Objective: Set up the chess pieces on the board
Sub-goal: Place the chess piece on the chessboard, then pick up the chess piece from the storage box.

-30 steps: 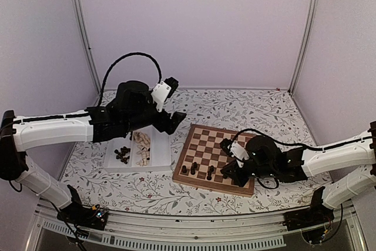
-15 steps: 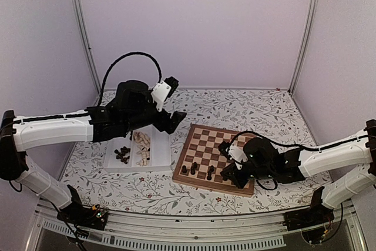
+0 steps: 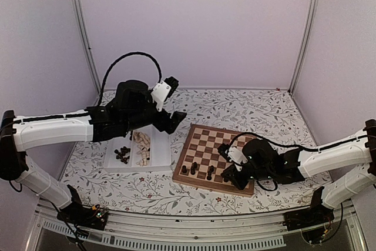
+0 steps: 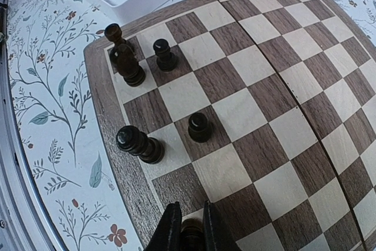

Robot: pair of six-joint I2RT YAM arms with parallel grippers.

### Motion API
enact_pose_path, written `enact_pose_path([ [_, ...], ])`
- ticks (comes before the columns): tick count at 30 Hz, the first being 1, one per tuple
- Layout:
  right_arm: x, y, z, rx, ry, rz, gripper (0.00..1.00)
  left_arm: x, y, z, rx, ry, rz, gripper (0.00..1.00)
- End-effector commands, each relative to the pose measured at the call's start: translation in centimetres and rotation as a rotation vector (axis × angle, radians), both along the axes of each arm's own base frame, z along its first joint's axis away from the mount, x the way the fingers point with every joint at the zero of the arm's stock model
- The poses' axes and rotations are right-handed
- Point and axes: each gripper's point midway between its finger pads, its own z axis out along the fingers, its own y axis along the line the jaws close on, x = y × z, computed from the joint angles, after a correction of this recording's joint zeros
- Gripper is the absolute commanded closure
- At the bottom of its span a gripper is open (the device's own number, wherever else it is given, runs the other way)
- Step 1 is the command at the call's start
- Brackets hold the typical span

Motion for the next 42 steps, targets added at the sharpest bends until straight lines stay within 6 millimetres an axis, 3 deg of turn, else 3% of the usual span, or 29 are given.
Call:
enact_pose_path([
  [1, -0.1, 0.0, -0.5, -0.029, -0.004, 0.004, 0.88, 0.5, 0.3, 1.0, -0.023, -0.020, 0.006, 0.04],
  [8, -0.2, 0.2, -0.6, -0.037, 0.000, 0.007, 0.86, 0.4, 0.3, 0.9, -0.020, -0.017, 0.002, 0.04],
  [15, 0.2, 0.1, 0.4, -0.034, -0.014, -0.013, 0.74, 0.4, 0.3, 1.0, -0.018, -0.017, 0.004, 0.04],
  [21, 0.7, 0.9, 4.0, 0.048, -0.062, -0.013, 0.68, 0.9, 1.2, 0.8, 0.017, 0.016, 0.060, 0.05],
  [26, 1.1, 1.4, 6.6, 0.098, -0.109, -0.008, 0.64, 0.9, 2.9, -0.1, 0.061, 0.104, 0.152, 0.12],
  [29, 1.5, 1.3, 7.2, 0.110, -0.138, -0.020, 0.63, 0.5, 5.7, -2.2, 0.043, 0.237, 0.283, 0.21],
  [36, 3.4, 0.5, 7.5, 0.149, -0.179, -0.069, 0.57, -1.7, 14.5, -9.5, 0.109, 0.579, 0.592, 0.41],
  [42, 3.8, 1.3, 7.1, 0.139, -0.184, -0.041, 0.57, -1.4, 20.2, -12.1, 0.075, 0.691, 0.706, 0.44],
])
